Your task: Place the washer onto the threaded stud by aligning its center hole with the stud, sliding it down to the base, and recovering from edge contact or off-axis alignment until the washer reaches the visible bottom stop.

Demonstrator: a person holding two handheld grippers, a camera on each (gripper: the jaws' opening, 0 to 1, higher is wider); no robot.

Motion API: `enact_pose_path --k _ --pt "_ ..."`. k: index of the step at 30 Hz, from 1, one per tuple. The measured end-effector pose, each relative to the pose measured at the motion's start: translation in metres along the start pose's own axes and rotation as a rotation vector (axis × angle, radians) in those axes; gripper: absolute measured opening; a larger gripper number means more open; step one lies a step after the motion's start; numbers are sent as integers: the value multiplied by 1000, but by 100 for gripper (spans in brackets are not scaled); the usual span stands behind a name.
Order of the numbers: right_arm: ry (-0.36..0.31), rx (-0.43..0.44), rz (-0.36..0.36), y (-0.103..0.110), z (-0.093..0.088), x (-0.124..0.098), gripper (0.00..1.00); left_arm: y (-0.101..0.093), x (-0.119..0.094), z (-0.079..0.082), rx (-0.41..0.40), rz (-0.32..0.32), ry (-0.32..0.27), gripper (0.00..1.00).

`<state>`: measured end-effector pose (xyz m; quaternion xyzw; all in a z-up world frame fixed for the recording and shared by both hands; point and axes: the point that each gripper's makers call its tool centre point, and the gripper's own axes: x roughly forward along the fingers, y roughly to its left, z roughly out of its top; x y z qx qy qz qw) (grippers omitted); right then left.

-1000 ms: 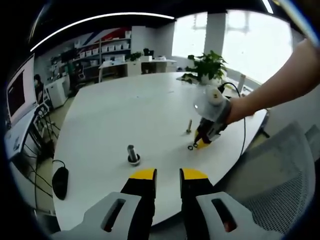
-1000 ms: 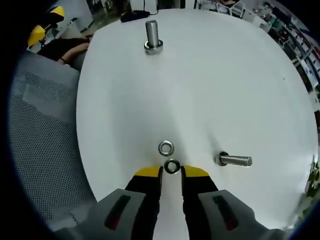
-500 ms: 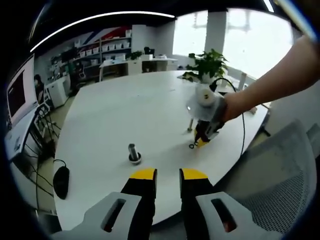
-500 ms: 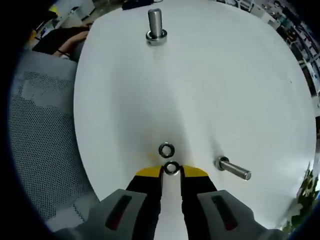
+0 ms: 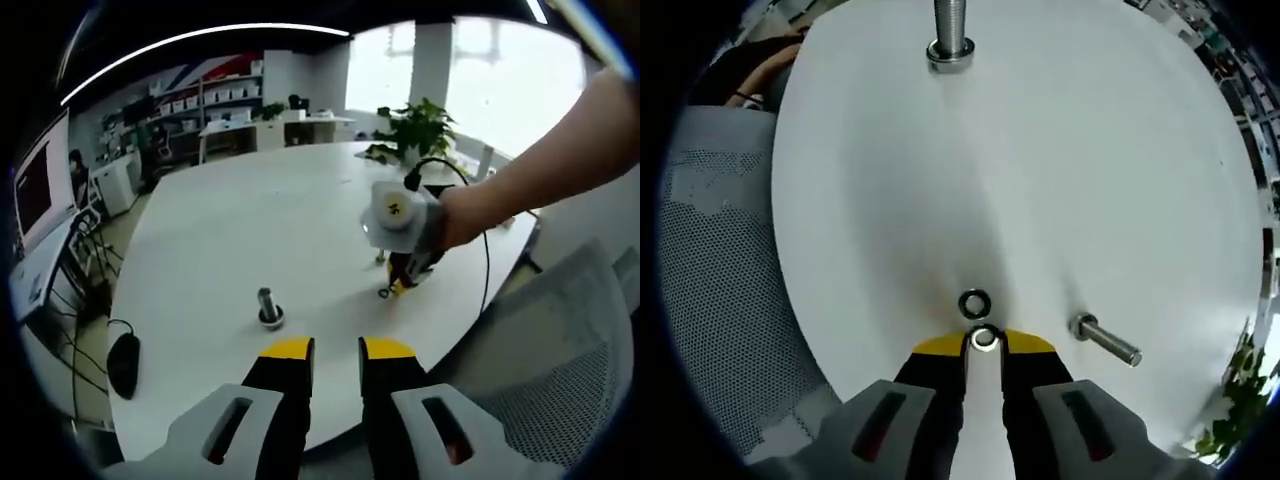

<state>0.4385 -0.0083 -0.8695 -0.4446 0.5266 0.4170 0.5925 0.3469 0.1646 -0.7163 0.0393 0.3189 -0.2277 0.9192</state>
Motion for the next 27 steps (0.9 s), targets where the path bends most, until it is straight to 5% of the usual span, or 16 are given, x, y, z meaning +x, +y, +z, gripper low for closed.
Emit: enact_pose_path --k 10,20,27 --pt "-103 69 1 -3 -2 -1 14 2 -1 2 -8 5 -15 15" --pt "-127 149 11 -4 -9 -2 13 1 -1 4 -4 -1 -22 15" --pt "-174 223 -7 -23 -15 -19 13 0 -1 5 -4 -5 -22 15"
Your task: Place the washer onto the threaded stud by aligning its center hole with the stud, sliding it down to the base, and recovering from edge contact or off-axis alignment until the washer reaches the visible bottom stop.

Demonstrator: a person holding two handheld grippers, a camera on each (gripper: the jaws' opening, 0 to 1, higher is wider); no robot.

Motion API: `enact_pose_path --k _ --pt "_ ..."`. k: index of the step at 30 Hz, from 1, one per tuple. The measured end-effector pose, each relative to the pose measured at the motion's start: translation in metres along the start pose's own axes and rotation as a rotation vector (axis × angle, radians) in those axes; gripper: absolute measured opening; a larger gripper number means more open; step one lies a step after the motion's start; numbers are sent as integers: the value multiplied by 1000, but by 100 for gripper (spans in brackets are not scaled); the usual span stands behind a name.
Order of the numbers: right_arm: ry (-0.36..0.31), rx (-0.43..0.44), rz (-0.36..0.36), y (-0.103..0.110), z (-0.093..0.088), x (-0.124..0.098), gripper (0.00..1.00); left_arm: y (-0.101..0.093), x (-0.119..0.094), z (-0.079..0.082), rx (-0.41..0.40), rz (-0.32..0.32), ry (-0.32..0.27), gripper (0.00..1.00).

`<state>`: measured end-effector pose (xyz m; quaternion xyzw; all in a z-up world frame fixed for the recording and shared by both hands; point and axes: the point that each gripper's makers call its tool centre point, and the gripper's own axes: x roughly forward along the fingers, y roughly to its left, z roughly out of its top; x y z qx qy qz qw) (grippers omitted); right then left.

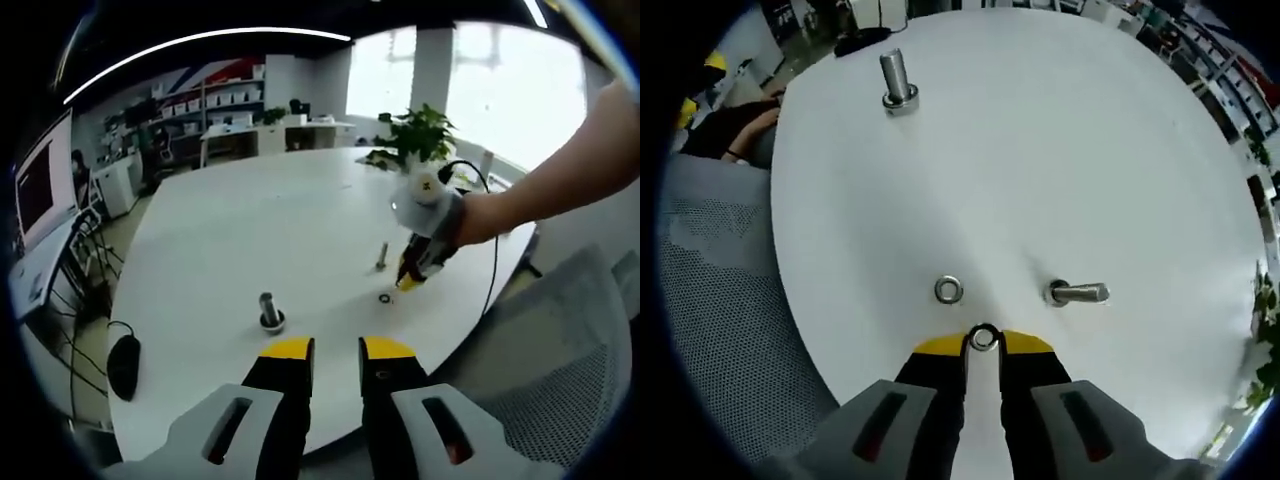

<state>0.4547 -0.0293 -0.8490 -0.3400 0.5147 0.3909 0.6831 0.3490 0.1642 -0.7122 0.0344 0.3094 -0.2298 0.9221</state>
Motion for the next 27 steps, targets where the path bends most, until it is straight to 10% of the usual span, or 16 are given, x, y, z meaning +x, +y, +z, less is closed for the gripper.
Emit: enact_pose_path --k 27 --pt "-126 -25 -70 -41 33 -41 14 1 0 -3 2 13 11 15"
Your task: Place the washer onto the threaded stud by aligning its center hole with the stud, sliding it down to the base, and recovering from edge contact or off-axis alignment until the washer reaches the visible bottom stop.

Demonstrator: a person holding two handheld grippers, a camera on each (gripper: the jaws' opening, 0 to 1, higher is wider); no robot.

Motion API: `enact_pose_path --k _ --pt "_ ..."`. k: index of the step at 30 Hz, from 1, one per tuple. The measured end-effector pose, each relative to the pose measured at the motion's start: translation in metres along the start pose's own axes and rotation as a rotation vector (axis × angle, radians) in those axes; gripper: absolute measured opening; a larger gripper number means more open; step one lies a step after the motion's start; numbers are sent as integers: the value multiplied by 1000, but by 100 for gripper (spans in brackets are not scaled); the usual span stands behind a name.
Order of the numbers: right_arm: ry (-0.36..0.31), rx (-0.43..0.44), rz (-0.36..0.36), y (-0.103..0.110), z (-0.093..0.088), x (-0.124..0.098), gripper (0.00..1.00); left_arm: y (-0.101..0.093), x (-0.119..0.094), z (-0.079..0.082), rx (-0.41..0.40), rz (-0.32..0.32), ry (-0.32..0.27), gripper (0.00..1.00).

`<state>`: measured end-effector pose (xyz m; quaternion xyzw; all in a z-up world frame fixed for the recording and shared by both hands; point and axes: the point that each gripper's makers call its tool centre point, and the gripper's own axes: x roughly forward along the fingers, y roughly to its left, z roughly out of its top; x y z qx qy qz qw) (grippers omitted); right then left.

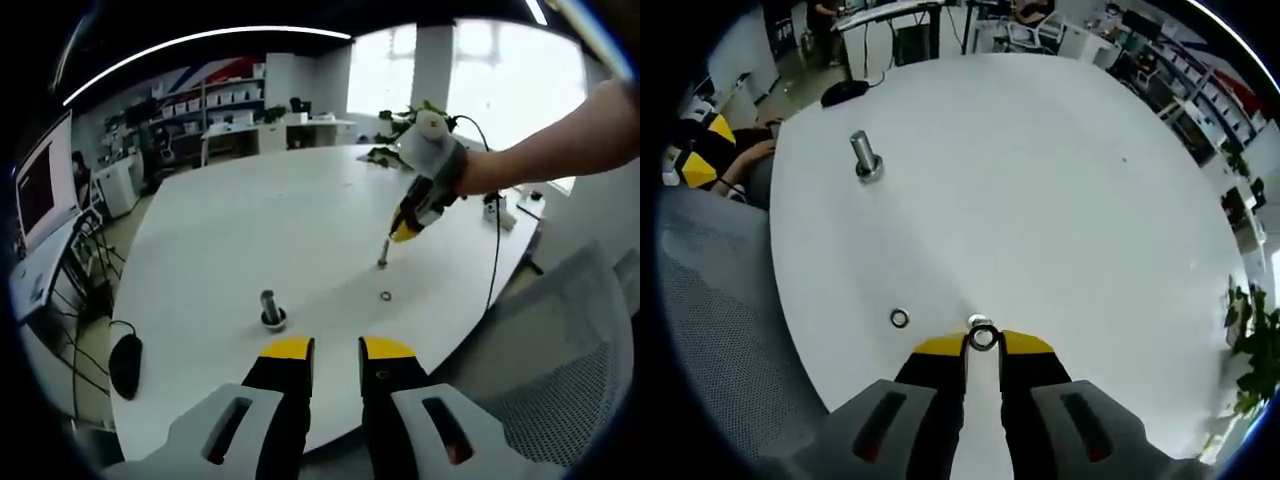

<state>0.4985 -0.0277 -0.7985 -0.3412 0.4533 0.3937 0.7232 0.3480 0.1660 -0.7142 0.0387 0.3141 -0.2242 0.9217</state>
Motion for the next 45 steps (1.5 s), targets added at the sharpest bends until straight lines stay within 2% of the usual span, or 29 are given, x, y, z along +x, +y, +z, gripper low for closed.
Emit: enact_pose_path --k 22,28,34,39,45 --pt "-2 4 21 -3 3 15 14 1 2 -5 4 9 27 15" --pt "10 -1 30 -3 -3 24 14 2 1 -6 1 16 31 15" --pt "15 46 40 -6 -6 37 14 5 0 -7 -8 32 31 15" --pt "44 47 51 -3 -14 49 14 6 1 -8 -6 31 40 15" --pt "40 43 51 -1 -15 55 14 7 2 -10 -10 34 48 15"
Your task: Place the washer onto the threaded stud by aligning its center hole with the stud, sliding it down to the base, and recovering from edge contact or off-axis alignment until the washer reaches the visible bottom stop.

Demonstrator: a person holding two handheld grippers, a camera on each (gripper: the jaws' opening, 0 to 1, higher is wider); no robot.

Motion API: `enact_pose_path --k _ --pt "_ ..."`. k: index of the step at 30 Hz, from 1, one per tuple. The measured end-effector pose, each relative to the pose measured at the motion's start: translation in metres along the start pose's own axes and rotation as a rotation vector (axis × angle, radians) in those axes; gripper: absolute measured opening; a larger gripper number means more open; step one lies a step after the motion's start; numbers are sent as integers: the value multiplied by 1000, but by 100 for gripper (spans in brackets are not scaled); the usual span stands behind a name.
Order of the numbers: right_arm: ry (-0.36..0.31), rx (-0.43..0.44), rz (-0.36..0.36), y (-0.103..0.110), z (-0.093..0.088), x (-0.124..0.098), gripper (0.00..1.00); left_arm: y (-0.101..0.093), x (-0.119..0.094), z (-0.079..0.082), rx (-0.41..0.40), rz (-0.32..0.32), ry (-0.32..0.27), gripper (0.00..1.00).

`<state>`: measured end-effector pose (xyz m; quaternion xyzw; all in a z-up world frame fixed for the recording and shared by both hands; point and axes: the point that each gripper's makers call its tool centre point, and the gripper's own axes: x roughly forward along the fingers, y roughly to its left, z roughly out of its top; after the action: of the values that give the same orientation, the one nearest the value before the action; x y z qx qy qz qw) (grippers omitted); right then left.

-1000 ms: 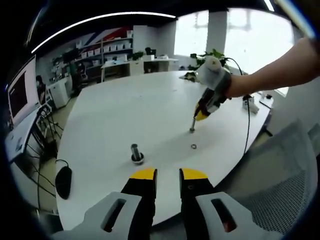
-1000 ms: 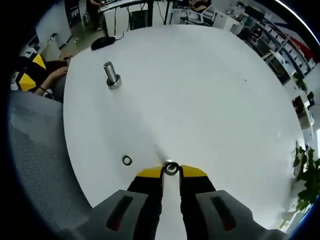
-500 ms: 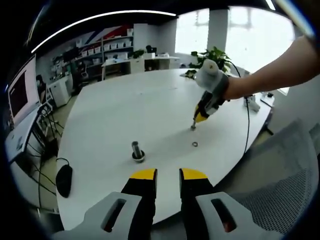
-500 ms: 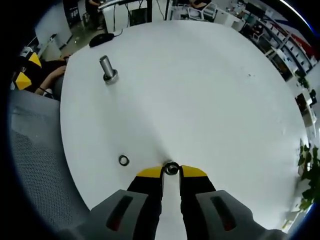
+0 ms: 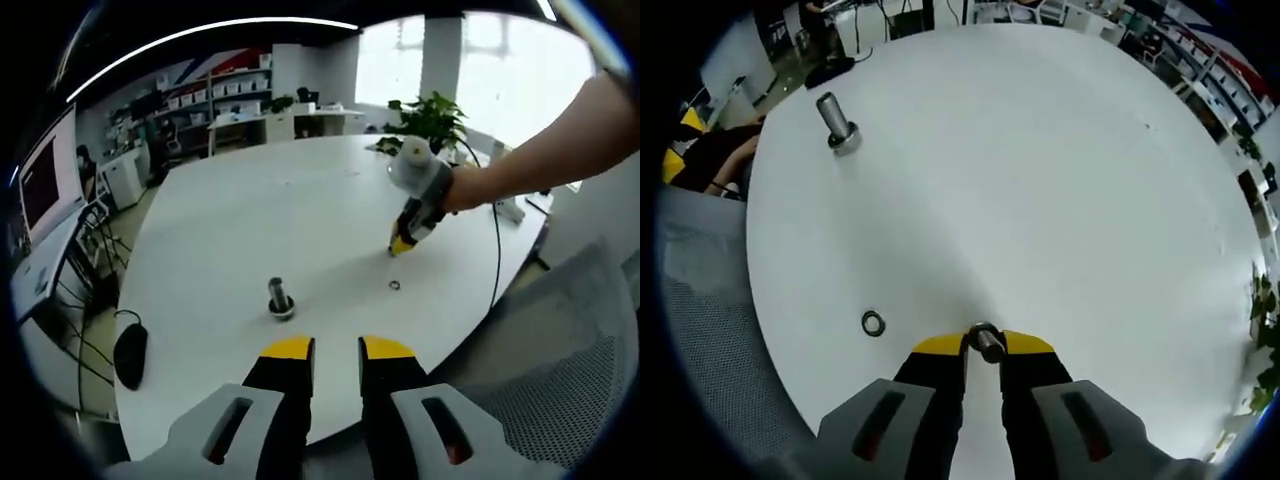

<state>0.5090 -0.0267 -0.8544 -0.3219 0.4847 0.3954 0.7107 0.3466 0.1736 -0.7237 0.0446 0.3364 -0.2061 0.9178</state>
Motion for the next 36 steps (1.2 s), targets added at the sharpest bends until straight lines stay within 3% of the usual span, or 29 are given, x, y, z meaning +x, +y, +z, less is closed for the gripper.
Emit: enact_pose_path --k 21,27,36 --pt "-6 39 -11 -3 -15 -13 17 -2 0 0 -1 -11 3 15" --pt "-7 55 -3 6 -19 -17 18 -2 0 0 -4 -12 -2 15" --pt "-15 34 45 39 -12 -14 19 -2 -1 3 -9 -16 -16 15"
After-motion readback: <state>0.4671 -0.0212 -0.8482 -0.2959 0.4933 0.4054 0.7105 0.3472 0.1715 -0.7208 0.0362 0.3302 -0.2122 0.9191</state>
